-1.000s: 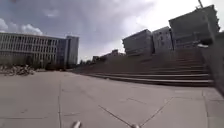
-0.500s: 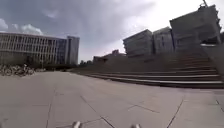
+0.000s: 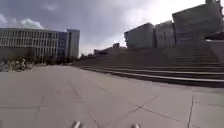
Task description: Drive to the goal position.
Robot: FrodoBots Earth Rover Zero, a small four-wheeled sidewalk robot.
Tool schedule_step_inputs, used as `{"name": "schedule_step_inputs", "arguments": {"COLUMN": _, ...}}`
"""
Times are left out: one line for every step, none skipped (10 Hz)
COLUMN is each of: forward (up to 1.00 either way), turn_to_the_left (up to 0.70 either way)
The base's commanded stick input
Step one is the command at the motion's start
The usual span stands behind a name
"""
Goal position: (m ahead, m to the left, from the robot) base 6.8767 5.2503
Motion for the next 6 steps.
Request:
{"name": "schedule_step_inputs", "arguments": {"forward": 0.00, "turn_to_the_left": 0.00}}
{"name": "schedule_step_inputs", "arguments": {"forward": 0.00, "turn_to_the_left": 0.00}}
{"name": "schedule_step_inputs", "arguments": {"forward": 0.00, "turn_to_the_left": 0.00}}
{"name": "schedule_step_inputs", "arguments": {"forward": 0.00, "turn_to_the_left": 0.00}}
{"name": "schedule_step_inputs", "arguments": {"forward": 0.00, "turn_to_the_left": 0.00}}
{"name": "schedule_step_inputs", "arguments": {"forward": 0.00, "turn_to_the_left": 0.00}}
